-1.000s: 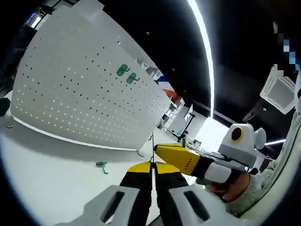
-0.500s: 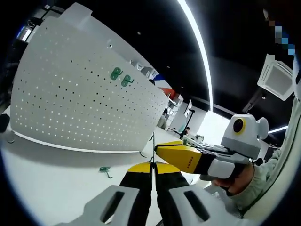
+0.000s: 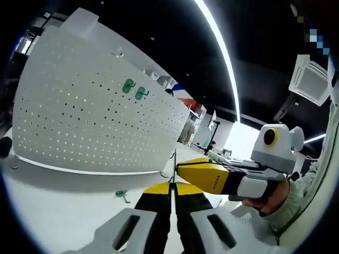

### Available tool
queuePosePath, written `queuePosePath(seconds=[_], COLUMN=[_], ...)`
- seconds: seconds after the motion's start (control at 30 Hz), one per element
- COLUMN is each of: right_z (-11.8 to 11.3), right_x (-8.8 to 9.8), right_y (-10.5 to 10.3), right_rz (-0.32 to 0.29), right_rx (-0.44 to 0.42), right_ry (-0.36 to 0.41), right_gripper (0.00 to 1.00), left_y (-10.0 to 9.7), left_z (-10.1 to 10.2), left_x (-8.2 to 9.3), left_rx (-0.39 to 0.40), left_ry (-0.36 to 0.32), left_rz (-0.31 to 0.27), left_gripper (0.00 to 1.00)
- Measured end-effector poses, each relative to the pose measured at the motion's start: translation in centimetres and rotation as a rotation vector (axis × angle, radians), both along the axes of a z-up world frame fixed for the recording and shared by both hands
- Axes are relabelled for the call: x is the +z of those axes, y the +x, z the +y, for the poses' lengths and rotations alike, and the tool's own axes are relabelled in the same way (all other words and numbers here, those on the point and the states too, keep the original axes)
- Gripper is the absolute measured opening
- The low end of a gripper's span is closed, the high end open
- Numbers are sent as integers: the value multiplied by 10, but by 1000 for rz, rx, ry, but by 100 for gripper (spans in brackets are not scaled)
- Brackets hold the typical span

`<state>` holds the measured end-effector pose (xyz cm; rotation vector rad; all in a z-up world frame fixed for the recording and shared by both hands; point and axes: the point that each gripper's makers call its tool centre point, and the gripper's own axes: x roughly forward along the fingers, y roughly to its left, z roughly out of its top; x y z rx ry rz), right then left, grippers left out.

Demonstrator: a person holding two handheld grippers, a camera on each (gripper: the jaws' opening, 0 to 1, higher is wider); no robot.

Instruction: Insert the hook assembly into the mounting plate slot until the hook locks in place.

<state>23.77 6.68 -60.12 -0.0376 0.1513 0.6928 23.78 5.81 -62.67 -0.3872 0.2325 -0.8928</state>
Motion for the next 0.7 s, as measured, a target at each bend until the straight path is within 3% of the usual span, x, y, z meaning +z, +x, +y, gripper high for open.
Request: queuePosePath(seconds=[0.7], right_z=[-5], right_x=[4], right_y=[1], right_rz=[13], right_rx=[-18], right_ry=[45], right_gripper=[0], left_y=[1], left_z=[3], left_x=[3], left_rx=[16], left_ry=[18], left_rz=[-28], left_gripper=[2])
